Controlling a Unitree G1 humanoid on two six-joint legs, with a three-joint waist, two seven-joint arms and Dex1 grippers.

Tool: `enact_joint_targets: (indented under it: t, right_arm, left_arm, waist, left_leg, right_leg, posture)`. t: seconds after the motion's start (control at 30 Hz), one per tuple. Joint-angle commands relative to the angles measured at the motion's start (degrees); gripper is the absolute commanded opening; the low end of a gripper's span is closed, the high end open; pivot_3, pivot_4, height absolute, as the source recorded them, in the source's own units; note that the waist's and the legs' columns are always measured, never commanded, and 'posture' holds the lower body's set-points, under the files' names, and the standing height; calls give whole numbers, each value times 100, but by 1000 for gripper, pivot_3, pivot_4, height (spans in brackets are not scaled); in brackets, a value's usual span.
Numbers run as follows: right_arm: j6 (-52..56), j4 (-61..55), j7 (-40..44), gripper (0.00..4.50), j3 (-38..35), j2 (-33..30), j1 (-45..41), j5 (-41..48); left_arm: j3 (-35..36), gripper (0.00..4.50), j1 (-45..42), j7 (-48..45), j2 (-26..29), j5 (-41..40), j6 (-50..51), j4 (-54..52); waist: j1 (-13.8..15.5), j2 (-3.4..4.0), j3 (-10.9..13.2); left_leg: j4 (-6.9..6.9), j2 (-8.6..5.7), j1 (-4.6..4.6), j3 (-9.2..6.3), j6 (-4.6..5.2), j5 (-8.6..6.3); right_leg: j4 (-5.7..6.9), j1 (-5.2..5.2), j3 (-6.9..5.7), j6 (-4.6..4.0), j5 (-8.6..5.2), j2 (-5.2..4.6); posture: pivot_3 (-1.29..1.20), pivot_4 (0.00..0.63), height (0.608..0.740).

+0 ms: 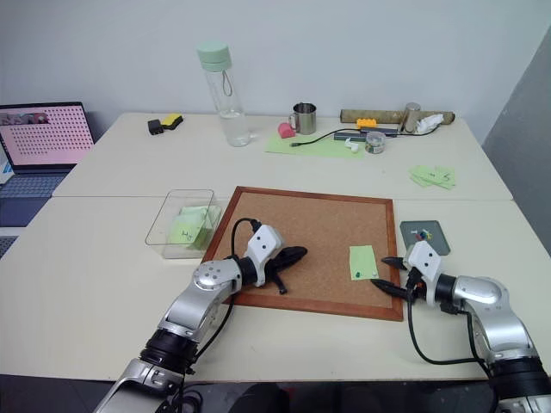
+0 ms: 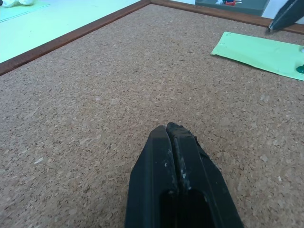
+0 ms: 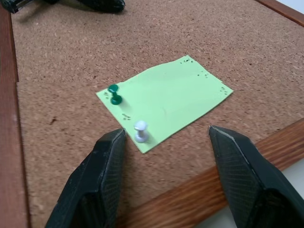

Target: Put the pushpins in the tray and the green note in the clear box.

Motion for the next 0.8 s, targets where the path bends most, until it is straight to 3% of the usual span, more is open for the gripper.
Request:
enact_joint_targets:
  t: [0.03,0.43,0.8]
  right_arm:
    - [65,-231,-85,2566,-212,36,-14,203]
    - [264,-512,115,64,-193,-51,151,398]
    - [924,-1163,43,10,-541,-41,142,998]
  left_arm:
    - [-93,0,124,-36,67,135,78,215]
    - [-103,0,156,-28,73,162,70,227]
    - [-107,0,189,-10,77,180,55,268]
  waist:
    - [0,0,0]
    - [-1,1,-1]
    - [1,1,0]
  left_leg:
    - [0,0,0,-1,0,0]
    - [0,0,0,-1,0,0]
    - [-1,0,0,-2,0,0]
  right_leg:
    - [0,0,-1,0,0,0]
    - [0,1,-1,0,0,0]
    - [0,0,-1,1,-1,0]
  posture:
    - [0,150,740]
    - [0,150,740]
    - [0,150,740]
